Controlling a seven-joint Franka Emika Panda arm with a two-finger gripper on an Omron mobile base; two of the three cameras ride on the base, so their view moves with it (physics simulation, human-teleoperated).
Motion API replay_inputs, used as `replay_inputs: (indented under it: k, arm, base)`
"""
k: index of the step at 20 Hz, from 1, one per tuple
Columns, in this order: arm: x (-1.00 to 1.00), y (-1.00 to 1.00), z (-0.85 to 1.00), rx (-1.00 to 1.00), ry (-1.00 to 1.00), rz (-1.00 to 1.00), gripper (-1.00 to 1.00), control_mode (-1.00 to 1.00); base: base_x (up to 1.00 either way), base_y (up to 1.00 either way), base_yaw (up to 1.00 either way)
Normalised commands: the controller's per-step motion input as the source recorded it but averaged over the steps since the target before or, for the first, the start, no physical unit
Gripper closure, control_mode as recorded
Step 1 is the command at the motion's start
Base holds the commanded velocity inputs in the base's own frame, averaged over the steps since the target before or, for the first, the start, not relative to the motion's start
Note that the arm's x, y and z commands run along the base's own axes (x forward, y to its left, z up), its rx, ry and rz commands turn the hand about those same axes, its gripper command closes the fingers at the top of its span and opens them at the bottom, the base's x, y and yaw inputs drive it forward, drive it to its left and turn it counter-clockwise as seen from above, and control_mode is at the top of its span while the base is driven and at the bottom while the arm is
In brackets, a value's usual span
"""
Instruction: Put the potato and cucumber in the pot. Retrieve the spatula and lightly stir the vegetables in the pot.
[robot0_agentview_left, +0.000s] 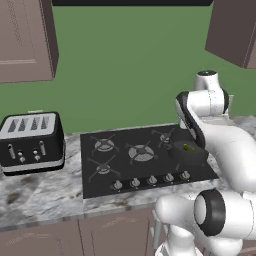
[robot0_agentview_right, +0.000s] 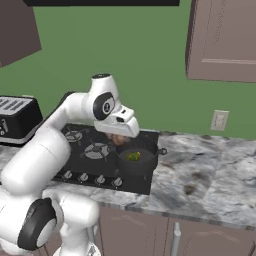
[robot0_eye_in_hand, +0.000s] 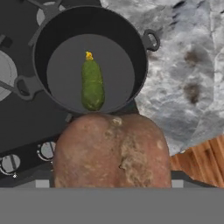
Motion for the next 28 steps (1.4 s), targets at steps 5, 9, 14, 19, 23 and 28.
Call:
replay_inputs:
  k: [5, 9, 14, 19, 23, 28]
  arm:
    - [0.54, -0.02, -0.41, 0.00, 0.01, 0.00, 1.00, -1.00]
    - [0.56, -0.07, -0.32, 0.00, 0.00, 0.00, 1.00, -1.00]
    - [0.57, -0.18, -0.33, 0.00, 0.07, 0.00, 1.00, -1.00]
    - [0.35, -0.33, -0.39, 0.00, 0.13, 0.00, 1.00, -1.00]
    - [-0.03, -0.22, -0.24, 0.01, 0.02, 0.00, 1.00, -1.00]
    - [0.04, 0.00, -0.31, 0.01, 0.00, 0.00, 1.00, -1.00]
  base:
    - [0.00, 0.00, 0.00]
    - [0.00, 0.00, 0.00]
    - [0.00, 0.00, 0.00]
    - [0.00, 0.00, 0.00]
    - [0.00, 0.00, 0.00]
    - [0.00, 0.00, 0.00]
